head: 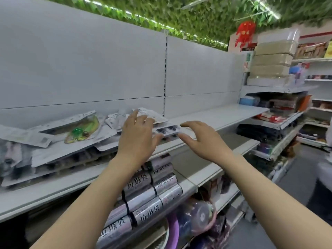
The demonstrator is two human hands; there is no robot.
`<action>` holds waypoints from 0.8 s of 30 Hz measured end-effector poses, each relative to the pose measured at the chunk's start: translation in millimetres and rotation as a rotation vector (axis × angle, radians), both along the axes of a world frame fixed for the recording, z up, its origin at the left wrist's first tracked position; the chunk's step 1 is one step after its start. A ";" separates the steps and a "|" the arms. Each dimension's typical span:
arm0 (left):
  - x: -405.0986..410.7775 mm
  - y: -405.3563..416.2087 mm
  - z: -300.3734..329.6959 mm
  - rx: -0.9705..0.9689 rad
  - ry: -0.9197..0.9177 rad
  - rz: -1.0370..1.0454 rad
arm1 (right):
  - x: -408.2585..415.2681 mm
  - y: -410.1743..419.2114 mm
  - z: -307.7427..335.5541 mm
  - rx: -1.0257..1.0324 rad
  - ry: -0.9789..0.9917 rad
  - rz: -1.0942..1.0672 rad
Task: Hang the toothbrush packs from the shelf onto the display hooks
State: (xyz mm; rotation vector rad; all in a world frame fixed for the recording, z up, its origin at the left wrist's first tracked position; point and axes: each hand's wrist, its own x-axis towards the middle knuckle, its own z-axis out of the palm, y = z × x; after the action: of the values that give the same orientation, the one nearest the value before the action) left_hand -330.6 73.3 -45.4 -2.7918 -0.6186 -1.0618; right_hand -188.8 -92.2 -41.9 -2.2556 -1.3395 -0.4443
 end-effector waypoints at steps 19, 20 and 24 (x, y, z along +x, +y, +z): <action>54.8 36.5 7.5 -0.221 0.111 0.718 | 113.0 157.5 11.9 -0.132 0.046 0.431; 57.5 35.6 7.6 -0.222 0.105 0.720 | 115.8 157.1 12.1 -0.118 0.032 0.427; 64.3 35.2 7.6 -0.239 0.029 0.681 | 123.0 156.1 13.9 -0.051 0.030 0.469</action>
State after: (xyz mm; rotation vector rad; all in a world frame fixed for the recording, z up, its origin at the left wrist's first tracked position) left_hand -266.4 108.5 -37.8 -2.4245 -1.6218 -0.8301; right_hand -65.8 63.8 -27.9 -1.8876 -1.8111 -0.2106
